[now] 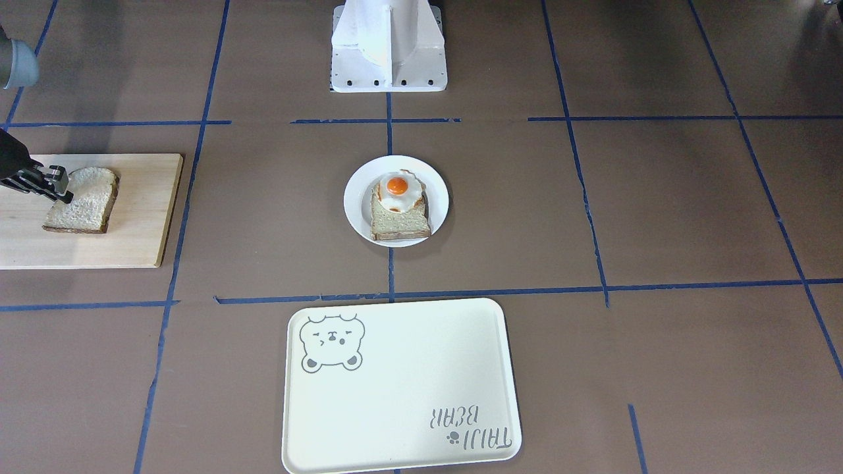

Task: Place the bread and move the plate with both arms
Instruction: 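Lower the right gripper onto the bread slice on the wooden board and grasp it, then lift the bread slice with the right gripper and carry it over the plate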

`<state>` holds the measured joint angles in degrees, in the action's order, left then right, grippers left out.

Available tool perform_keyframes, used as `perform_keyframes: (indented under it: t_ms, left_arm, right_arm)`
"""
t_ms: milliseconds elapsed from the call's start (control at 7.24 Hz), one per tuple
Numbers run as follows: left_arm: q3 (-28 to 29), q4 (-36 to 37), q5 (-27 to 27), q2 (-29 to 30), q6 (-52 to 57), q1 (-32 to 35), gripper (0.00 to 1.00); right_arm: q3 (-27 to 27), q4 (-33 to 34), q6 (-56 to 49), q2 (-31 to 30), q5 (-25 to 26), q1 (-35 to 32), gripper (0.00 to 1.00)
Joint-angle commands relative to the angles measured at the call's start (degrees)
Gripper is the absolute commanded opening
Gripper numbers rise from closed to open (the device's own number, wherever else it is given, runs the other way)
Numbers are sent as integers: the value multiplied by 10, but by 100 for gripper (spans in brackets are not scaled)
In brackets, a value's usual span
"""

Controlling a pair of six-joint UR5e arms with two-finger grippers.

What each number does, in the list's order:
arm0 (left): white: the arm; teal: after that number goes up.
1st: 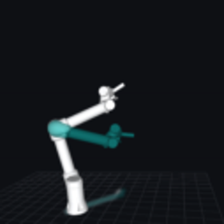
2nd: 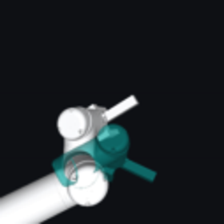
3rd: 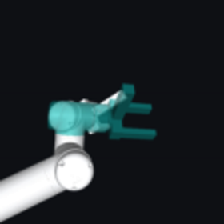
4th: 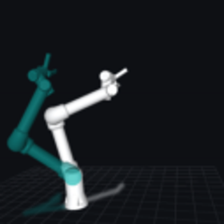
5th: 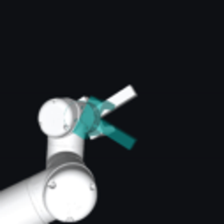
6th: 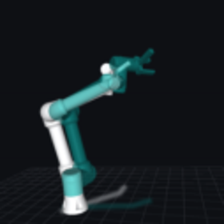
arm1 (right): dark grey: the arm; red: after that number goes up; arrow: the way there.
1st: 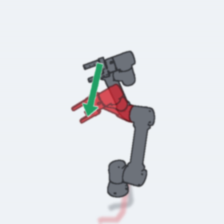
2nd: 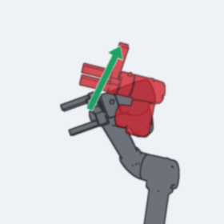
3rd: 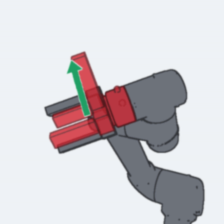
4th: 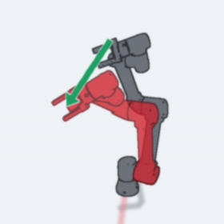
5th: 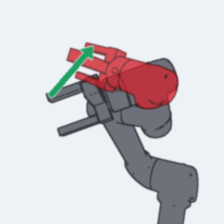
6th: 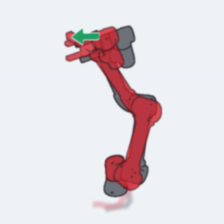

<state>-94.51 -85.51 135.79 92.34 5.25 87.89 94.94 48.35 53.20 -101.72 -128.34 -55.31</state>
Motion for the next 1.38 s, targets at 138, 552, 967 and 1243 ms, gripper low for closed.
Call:
perform_keyframes:
  t_ms: [138,552,967,1243]
  left_arm:
    - [-2,2,0,0,-1,0,100]
    - [-3,3,0,0,-1,0,100]
    - [-2,3,0,1,-1,0,100]
    - [-2,3,0,0,-1,1,100]
  right_arm:
    - [23,0,-1,-4,-3,-7,2]
    - [61,0,1,4,-47,-43,0]
    - [72,0,166,145,-88,-49,0]
    - [70,0,258,226,-87,-15,0]
